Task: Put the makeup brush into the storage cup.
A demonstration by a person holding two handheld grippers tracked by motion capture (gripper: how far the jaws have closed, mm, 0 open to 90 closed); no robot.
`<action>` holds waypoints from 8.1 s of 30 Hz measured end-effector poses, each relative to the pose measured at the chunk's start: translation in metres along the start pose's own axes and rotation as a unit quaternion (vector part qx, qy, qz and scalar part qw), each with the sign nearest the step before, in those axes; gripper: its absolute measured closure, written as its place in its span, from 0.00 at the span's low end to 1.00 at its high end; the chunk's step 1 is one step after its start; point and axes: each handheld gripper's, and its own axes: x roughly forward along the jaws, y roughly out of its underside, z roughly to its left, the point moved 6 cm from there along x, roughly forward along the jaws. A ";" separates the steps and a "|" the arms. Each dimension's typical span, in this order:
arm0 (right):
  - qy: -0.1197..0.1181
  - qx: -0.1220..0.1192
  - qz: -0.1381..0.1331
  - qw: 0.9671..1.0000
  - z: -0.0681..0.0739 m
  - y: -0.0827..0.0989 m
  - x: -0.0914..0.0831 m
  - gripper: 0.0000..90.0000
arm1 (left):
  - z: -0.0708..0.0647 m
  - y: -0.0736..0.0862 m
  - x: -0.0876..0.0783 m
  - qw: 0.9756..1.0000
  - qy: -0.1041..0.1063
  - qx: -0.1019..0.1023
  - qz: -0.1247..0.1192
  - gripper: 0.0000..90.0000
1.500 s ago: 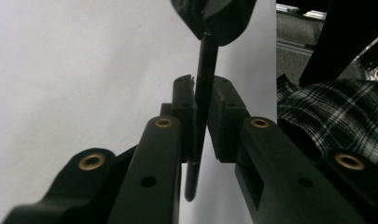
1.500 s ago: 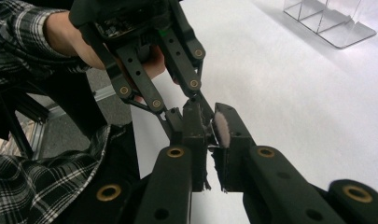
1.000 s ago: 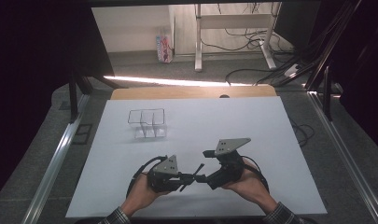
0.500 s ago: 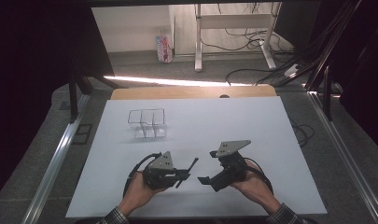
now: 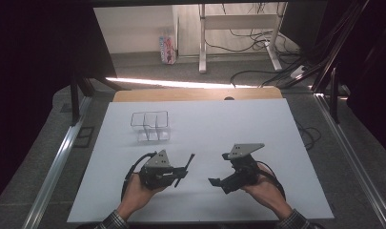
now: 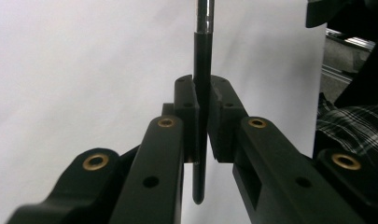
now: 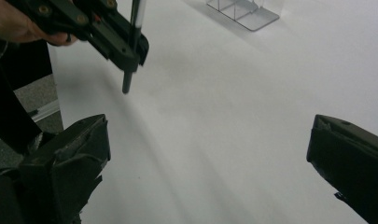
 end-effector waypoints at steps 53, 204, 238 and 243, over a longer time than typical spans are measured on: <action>0.125 0.056 0.018 0.990 -0.040 0.062 -0.063 0.00 | 0.084 -0.001 -0.046 0.987 -0.121 -0.094 -0.044 0.93; 0.143 0.086 0.105 0.980 -0.045 0.110 -0.072 0.00 | 0.163 -0.019 -0.042 0.967 -0.195 -0.152 -0.064 0.08; 0.142 0.081 0.098 0.982 -0.044 0.108 -0.072 0.00 | 0.124 -0.007 -0.045 0.975 -0.170 -0.134 -0.043 0.00; 0.140 0.078 0.094 0.983 -0.044 0.107 -0.072 0.00 | 0.117 -0.002 -0.046 0.975 -0.171 -0.135 -0.038 0.00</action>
